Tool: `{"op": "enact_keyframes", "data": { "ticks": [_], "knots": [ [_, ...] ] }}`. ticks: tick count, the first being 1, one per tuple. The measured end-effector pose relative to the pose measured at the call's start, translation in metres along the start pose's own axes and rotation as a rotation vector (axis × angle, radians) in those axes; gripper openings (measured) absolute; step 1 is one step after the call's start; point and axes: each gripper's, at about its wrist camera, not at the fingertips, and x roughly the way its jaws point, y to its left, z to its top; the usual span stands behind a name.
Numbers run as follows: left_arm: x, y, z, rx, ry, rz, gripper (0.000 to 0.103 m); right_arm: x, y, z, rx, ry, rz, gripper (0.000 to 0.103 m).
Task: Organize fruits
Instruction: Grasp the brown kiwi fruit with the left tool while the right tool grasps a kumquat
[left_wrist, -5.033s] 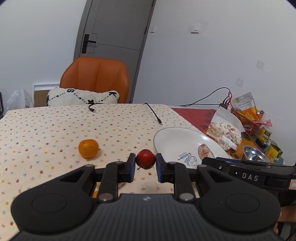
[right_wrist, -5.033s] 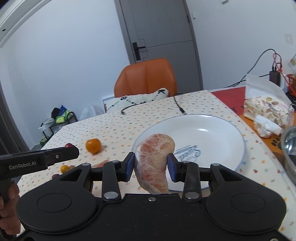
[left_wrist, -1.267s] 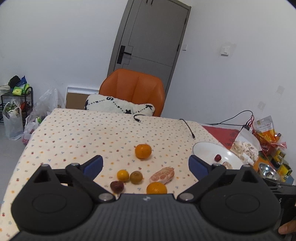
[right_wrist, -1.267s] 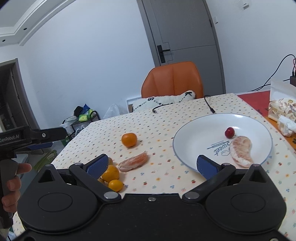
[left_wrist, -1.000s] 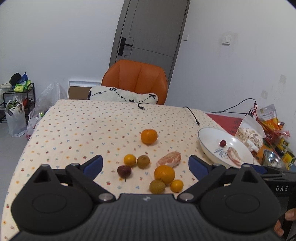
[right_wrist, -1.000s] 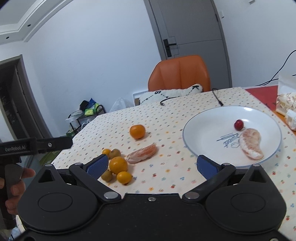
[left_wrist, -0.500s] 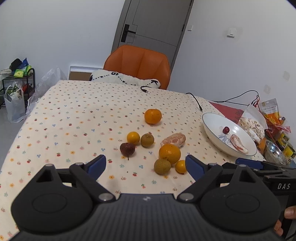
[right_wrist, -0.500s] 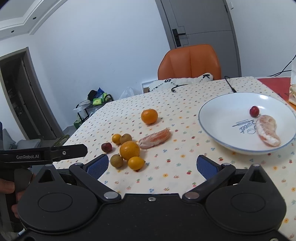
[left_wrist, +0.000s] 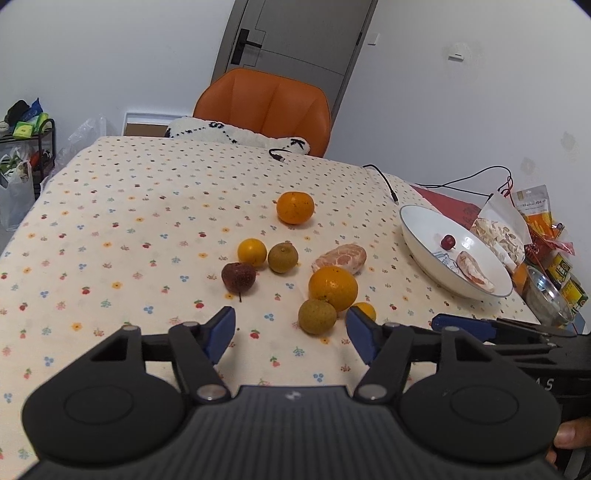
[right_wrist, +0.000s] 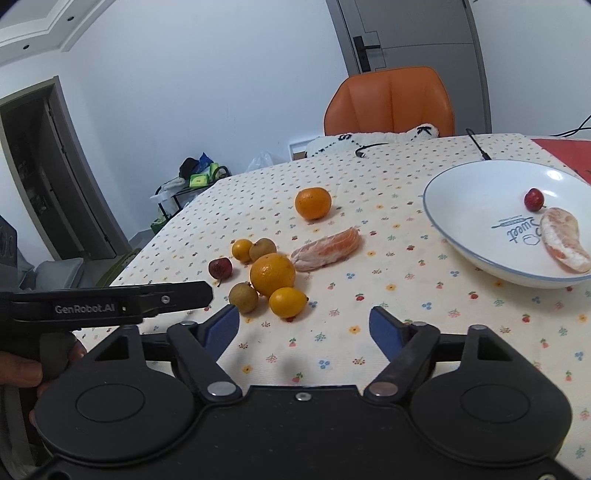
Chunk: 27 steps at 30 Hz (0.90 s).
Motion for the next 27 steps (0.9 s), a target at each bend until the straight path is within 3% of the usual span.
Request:
{"op": "enact_keyframes", "data": {
  "ticks": [5,15,19,27],
  "knots": [
    [0.01,-0.002,-0.001,0.004,0.015,-0.018,0.059,0.009,0.0,0.0,0.002,0.02,-0.005,0.063],
    [0.03,-0.01,-0.001,0.043,0.03,-0.048,0.05,0.015,-0.003,0.0,0.019,0.029,-0.01,0.059],
    [0.034,-0.006,0.002,0.033,0.036,-0.069,0.027,0.017,-0.001,0.001,0.008,0.026,-0.016,0.059],
    [0.022,0.0,0.001,0.035,0.034,-0.041,0.025,0.026,0.009,0.002,-0.03,0.042,-0.005,0.058]
  ]
}}
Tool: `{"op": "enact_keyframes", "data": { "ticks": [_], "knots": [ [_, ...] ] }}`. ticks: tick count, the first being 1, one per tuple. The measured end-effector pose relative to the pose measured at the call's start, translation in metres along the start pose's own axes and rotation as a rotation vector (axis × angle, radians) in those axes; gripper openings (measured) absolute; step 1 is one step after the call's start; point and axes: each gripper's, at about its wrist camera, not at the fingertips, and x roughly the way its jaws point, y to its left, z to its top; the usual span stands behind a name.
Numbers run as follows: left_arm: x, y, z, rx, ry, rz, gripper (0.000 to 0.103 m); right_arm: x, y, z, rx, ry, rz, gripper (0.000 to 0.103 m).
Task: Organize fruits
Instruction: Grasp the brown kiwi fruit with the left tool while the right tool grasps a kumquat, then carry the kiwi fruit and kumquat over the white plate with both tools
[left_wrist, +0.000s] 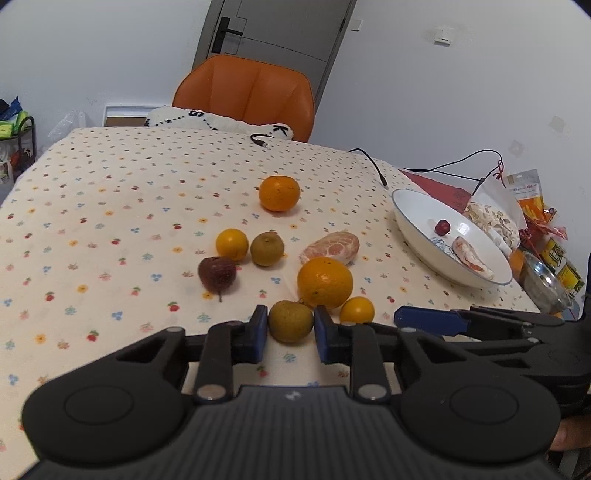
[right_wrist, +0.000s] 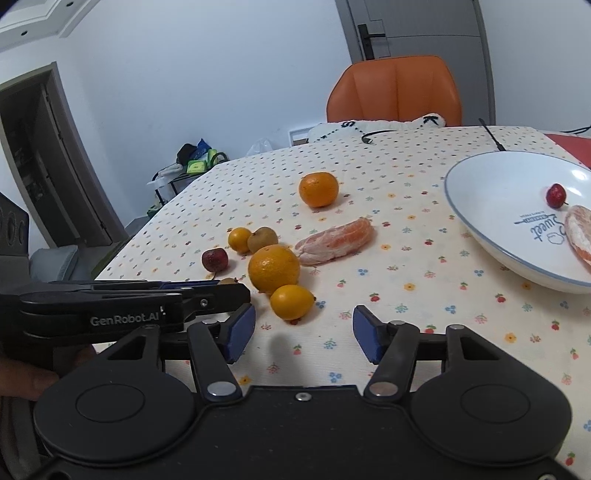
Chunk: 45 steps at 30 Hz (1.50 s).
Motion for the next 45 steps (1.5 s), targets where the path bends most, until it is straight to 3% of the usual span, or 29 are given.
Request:
{"op": "enact_keyframes", "data": {
  "ticks": [6,9,13,27,45],
  "knots": [
    [-0.011,0.008,0.001,-0.008,-0.012,0.024,0.025,0.008,0.006,0.004,-0.027,0.004,-0.012,0.054],
    [-0.013,0.009,0.002,-0.008,-0.016,0.028,0.025,0.01,0.008,0.005,-0.041,0.004,-0.015,0.046],
    [-0.014,0.006,0.004,-0.004,-0.023,0.029,0.025,0.011,0.007,0.005,-0.037,0.007,-0.001,0.026],
    [-0.012,-0.017,0.012,0.031,-0.037,0.002,0.025,-0.015,-0.007,0.005,-0.009,-0.037,0.013,0.025],
    [-0.001,-0.048,0.03,0.1,-0.07,-0.047,0.025,-0.052,-0.033,0.011,0.028,-0.13,-0.064,0.025]
  ]
}}
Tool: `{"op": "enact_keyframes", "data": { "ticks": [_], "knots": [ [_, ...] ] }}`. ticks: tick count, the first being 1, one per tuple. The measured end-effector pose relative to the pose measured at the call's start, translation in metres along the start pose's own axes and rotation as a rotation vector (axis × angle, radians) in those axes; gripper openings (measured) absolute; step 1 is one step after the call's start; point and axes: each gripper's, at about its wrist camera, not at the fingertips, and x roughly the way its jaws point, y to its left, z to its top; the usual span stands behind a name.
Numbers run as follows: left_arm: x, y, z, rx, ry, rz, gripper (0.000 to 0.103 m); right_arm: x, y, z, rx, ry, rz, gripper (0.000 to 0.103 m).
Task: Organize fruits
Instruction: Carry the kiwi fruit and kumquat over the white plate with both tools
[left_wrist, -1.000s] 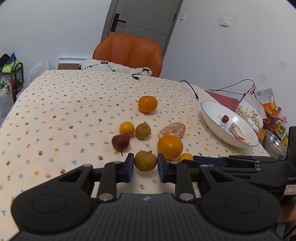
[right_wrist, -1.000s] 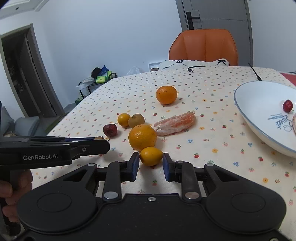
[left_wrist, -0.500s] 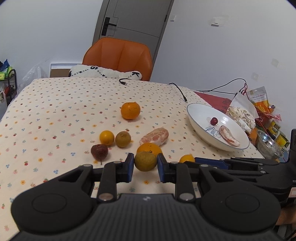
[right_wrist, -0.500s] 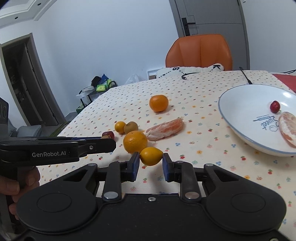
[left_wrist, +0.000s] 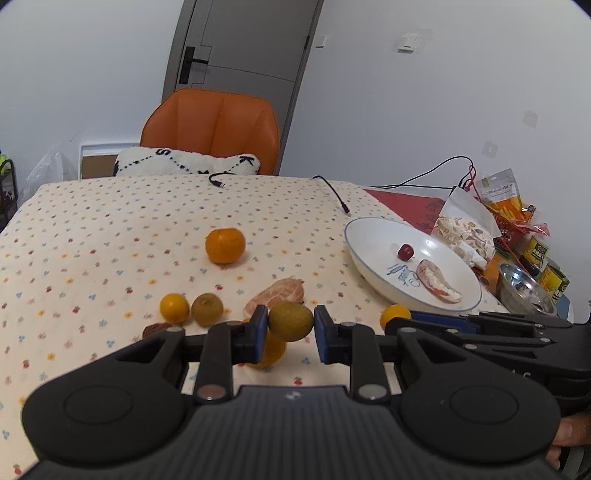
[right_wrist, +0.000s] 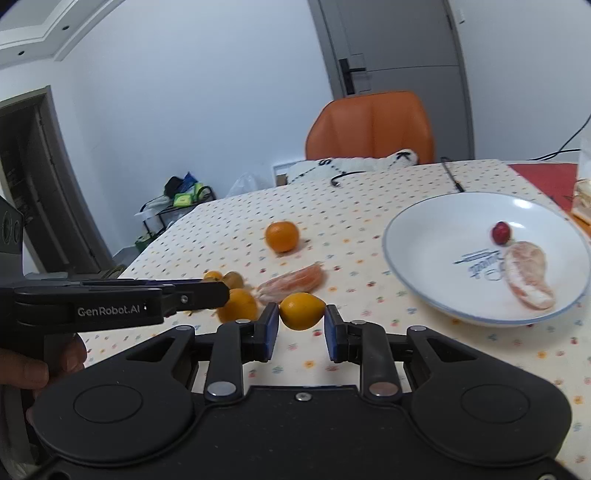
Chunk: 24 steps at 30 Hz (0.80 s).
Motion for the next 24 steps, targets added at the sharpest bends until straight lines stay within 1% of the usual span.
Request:
{"op": "enact_keyframes", "data": {
  "ticks": [9,24],
  "knots": [
    [0.009,-0.021,0.007,0.033,-0.009,-0.041,0.025,-0.016,-0.022,0.004,0.032,-0.045,-0.059,0.025],
    [0.026,-0.055,0.018,0.068,-0.023,-0.099,0.025,-0.035,-0.059,0.002,0.092,-0.083,-0.163,0.025]
  ]
}}
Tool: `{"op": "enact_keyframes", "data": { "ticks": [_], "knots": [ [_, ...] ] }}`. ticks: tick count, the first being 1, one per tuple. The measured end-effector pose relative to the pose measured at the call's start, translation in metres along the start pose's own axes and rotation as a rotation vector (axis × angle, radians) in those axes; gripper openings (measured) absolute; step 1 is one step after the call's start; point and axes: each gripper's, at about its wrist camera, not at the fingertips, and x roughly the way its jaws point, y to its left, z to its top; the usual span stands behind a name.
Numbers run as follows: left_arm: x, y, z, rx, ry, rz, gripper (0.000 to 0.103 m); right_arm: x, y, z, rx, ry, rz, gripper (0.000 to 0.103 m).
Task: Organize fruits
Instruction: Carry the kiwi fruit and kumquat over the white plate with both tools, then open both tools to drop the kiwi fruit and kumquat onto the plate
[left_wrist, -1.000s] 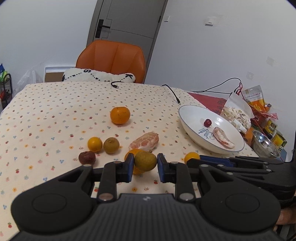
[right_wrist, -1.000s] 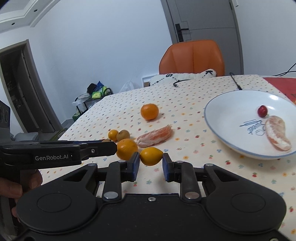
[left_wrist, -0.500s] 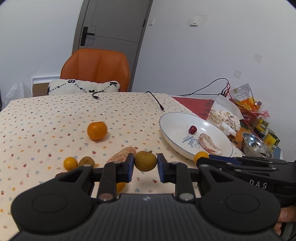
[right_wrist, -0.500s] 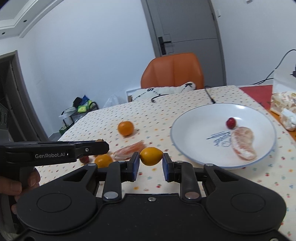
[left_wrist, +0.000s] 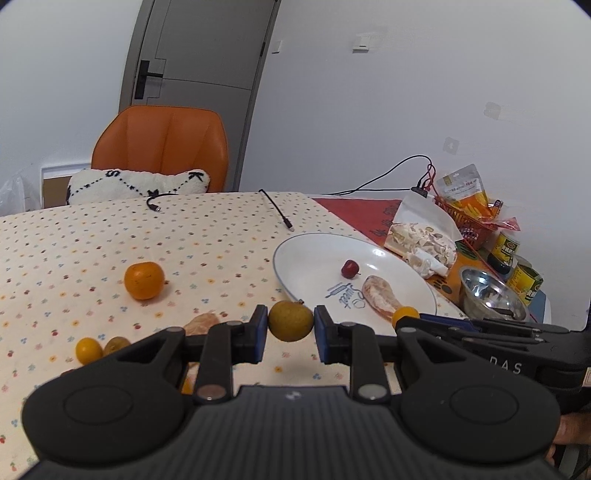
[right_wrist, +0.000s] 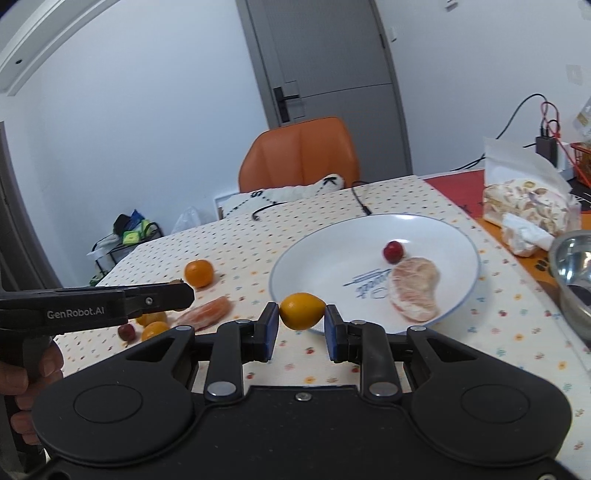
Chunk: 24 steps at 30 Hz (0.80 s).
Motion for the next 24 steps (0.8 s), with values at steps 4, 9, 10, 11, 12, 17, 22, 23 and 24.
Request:
{"op": "enact_keyframes", "data": {
  "ticks": [4,9,10,11,12,17,22,23,24],
  "knots": [
    [0.006,-0.007,0.004,0.012,-0.002,-0.014,0.025,0.0,-0.007,0.001,0.013,-0.007,-0.025,0.025],
    [0.014,-0.014,0.007,0.019,0.001,-0.029,0.025,0.001,-0.017,0.001,0.026,-0.009,-0.057,0.025],
    [0.016,-0.016,0.007,0.021,0.002,-0.03,0.025,0.002,-0.019,0.001,0.029,-0.009,-0.062,0.025],
    [0.018,-0.017,0.007,0.023,0.003,-0.031,0.025,0.002,-0.021,0.001,0.031,-0.009,-0.069,0.025],
    [0.021,-0.018,0.008,0.025,0.005,-0.033,0.025,0.003,-0.022,0.001,0.034,-0.008,-0.075,0.025],
    [0.032,-0.024,0.008,0.032,0.016,-0.037,0.025,0.007,-0.029,0.0,0.047,-0.003,-0.101,0.025],
    [0.041,-0.029,0.01,0.037,0.022,-0.041,0.025,0.008,-0.033,0.001,0.055,-0.006,-0.115,0.025],
    [0.043,-0.03,0.01,0.038,0.024,-0.042,0.025,0.009,-0.034,0.001,0.056,-0.008,-0.118,0.025],
    [0.044,-0.032,0.01,0.04,0.025,-0.043,0.025,0.009,-0.035,0.002,0.056,-0.008,-0.12,0.025]
  ]
}}
